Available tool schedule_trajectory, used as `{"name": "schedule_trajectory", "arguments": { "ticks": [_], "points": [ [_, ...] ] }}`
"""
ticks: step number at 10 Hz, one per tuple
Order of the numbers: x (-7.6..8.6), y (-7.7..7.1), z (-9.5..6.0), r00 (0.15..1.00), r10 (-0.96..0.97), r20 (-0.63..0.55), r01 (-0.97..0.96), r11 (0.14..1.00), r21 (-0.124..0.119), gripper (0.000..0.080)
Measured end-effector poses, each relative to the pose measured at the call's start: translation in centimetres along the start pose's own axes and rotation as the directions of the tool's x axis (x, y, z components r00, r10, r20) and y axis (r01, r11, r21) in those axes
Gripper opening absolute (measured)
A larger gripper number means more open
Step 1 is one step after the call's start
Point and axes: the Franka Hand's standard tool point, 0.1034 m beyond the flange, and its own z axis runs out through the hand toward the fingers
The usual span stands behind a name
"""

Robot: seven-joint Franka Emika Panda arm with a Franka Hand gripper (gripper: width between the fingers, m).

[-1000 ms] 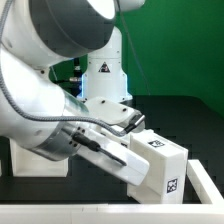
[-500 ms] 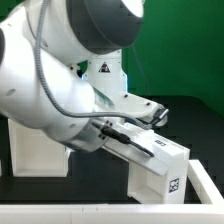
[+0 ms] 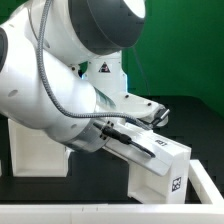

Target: Assemble drawer

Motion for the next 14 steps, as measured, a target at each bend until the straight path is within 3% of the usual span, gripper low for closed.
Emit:
{"name": "schedule_trajectory", "arguments": {
  "ticks": [1,2,4,6,7,9,10,12,13,14],
  "points": [
    [0.0,0.0,0.0,1.000,0.000,0.000,0.000,1.000,0.000,0.0090],
    [0.0,0.0,0.0,1.000,0.000,0.000,0.000,1.000,0.000,0.0036],
    [0.0,-0.1,-0.1,1.000,-0.003,-0.002,0.003,1.000,-0.001,0.0036],
    [-0.8,-0.8,-1.2,0.995,-0.084,-0.044,0.083,0.996,-0.019,0.0036],
    [-1.9,-1.0,-2.0,0.988,-0.132,-0.077,0.131,0.991,-0.013,0.0036],
    [-4.4,-0.1,-2.3,0.976,-0.178,-0.126,0.175,0.984,-0.032,0.0037],
    [-4.1,-0.1,-2.0,0.975,-0.162,-0.155,0.157,0.987,-0.043,0.0037],
    [-3.7,-1.7,-2.6,0.932,-0.182,-0.314,0.187,0.982,-0.015,0.0038],
    [-3.8,-1.7,-2.7,0.911,-0.203,-0.360,0.211,0.977,-0.020,0.0038],
    [-4.2,-1.2,-3.2,0.859,-0.257,-0.442,0.261,0.964,-0.054,0.0038]
  ]
}}
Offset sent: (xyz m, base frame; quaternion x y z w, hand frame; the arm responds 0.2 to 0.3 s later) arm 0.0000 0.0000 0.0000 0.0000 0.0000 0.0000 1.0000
